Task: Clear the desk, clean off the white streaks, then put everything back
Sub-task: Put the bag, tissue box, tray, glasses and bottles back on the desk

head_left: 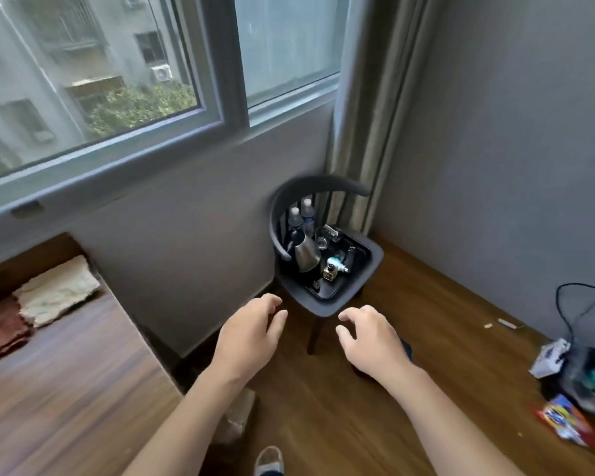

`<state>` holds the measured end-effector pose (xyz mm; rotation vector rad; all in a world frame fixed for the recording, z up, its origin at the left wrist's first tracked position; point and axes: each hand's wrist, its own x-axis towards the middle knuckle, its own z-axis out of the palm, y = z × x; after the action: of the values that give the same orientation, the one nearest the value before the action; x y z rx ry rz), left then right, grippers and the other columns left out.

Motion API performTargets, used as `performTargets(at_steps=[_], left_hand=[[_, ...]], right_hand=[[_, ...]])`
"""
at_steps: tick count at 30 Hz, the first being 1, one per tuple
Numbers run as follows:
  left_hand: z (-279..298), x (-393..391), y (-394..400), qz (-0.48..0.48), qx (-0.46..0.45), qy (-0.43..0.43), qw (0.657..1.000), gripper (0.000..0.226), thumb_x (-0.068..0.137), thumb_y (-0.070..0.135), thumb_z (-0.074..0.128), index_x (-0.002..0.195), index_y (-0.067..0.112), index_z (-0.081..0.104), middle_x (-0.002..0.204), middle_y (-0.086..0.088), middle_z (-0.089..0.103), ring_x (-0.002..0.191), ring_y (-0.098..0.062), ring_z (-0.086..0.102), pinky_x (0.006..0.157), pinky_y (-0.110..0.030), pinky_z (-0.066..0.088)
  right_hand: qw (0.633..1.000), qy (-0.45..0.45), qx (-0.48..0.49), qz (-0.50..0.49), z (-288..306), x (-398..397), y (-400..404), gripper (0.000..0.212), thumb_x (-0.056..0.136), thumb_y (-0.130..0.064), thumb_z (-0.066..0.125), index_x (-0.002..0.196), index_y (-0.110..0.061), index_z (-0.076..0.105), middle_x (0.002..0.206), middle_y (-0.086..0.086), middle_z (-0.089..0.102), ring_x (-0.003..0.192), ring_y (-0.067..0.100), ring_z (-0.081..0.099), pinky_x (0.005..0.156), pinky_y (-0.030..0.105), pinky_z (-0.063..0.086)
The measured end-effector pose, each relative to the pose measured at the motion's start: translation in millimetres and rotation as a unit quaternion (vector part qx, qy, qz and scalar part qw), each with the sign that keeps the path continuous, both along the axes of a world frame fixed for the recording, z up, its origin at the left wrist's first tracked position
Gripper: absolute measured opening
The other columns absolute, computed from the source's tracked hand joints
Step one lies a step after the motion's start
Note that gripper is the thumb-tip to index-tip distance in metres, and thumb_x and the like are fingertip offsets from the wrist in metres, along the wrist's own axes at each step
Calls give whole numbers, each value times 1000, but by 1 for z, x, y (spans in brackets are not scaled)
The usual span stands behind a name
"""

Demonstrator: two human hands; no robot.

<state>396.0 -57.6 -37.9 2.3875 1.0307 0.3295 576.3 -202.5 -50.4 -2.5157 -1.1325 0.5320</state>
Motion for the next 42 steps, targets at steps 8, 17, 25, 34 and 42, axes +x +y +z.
performTargets(at_steps=[8, 17, 25, 34, 42], left_hand=[[-38, 111, 50, 0, -39, -12, 999, 33, 106, 41, 54, 133, 25, 61, 122, 11, 70, 105, -8, 68, 87, -26, 52], [-84, 209, 117, 45, -112, -40, 992, 39, 105, 36, 58, 143, 27, 57, 131, 11, 66, 112, -5, 65, 89, -17, 47], [-124, 274, 150, 112, -166, -25, 979, 40, 104, 43, 58, 142, 31, 55, 127, 13, 65, 100, -3, 64, 85, -22, 51], [-215, 336, 139, 271, -235, -39, 933, 30, 100, 42, 64, 129, 33, 60, 117, 15, 67, 101, -3, 64, 90, -34, 54], [-342, 374, 133, 398, -303, 2, 866, 47, 97, 52, 66, 134, 27, 50, 116, 4, 61, 104, -18, 59, 86, -38, 45]], right_hand=[[999, 45, 19, 5, -19, 103, 55, 36, 100, -35, 58, 135, -26, 60, 123, -1, 59, 115, 20, 59, 95, 37, 51], [995, 79, -22, 50, -34, 229, 137, 47, 101, -33, 59, 146, -27, 48, 128, 0, 57, 119, 20, 58, 98, 35, 51], [990, 80, -43, 107, -67, 318, 205, 44, 101, -31, 59, 144, -26, 51, 127, -1, 57, 116, 17, 58, 97, 33, 51], [967, 76, -59, 235, -171, 434, 261, 36, 98, -29, 63, 133, -23, 57, 123, 2, 58, 117, 22, 55, 97, 37, 49], [956, 95, -121, 250, -304, 520, 291, 43, 96, -35, 66, 134, -24, 50, 121, 8, 57, 116, 28, 55, 96, 38, 46]])
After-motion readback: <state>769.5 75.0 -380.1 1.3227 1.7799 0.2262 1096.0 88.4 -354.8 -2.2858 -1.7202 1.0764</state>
